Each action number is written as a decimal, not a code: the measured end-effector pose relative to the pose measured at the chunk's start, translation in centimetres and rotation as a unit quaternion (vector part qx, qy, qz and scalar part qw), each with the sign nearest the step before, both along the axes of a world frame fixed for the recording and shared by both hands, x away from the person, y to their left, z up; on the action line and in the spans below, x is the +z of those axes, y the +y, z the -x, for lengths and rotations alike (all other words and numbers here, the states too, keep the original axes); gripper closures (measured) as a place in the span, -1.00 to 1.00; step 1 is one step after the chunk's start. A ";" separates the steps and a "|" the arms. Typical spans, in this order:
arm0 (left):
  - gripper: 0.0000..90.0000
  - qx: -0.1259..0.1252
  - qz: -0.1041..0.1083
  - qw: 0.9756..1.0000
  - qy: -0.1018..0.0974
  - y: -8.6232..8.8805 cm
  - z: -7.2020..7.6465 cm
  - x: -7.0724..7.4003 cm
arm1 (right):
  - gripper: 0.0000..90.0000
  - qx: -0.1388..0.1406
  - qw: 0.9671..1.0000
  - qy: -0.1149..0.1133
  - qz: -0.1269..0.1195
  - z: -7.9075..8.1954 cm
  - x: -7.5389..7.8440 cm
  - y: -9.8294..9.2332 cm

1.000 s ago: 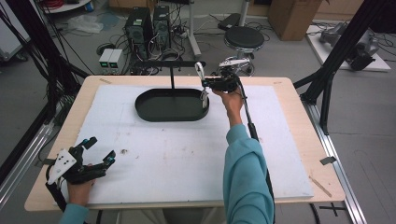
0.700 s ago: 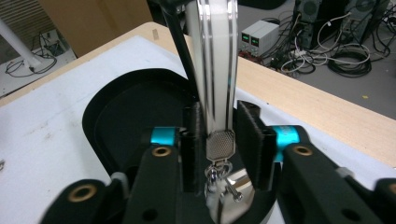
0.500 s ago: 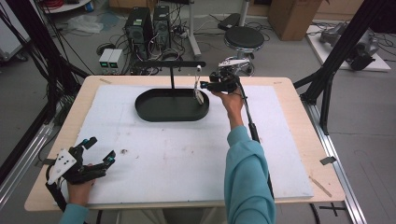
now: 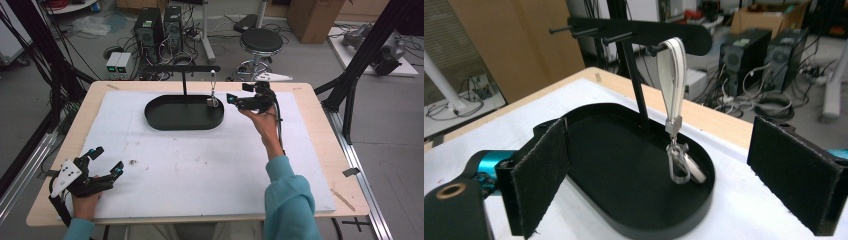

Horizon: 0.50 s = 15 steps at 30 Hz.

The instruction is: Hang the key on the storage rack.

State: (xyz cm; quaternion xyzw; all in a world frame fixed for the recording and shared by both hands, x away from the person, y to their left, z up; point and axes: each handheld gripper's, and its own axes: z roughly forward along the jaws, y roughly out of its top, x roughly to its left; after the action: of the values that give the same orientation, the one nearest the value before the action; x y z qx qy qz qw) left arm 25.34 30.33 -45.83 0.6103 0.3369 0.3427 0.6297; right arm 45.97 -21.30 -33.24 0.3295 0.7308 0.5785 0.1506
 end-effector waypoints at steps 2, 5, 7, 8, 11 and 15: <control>-0.73 0.000 0.000 1.000 0.000 0.0 0.0 0.0 | -0.95 0.000 1.000 -0.013 -0.014 1.3 0.0 -1.3; -0.73 0.000 0.000 1.000 0.000 0.0 0.0 0.0 | -0.98 0.000 0.999 -0.031 -0.025 3.4 -0.4 -3.1; -0.73 0.000 -0.001 1.000 0.000 0.0 0.0 0.0 | -0.98 0.004 0.999 -0.042 -0.017 4.8 -0.7 -4.2; -0.73 0.000 0.000 1.000 0.000 0.0 0.0 0.0 | -0.98 0.003 0.999 -0.044 -0.011 5.6 -0.9 -4.7; -0.73 0.000 -0.001 1.000 0.000 0.0 0.0 0.0 | -0.99 0.002 0.998 -0.056 0.002 7.6 -1.6 -6.0; -0.73 -0.001 -0.003 1.000 -0.001 0.0 0.0 0.0 | -0.99 -0.007 0.997 -0.076 0.009 10.0 -2.8 -7.6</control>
State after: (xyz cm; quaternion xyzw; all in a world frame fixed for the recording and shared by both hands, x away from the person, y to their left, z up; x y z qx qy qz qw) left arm 25.30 30.34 -45.82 0.6122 0.3349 0.3440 0.6283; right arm 35.94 -28.92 -36.05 0.2883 0.7204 0.5940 0.2123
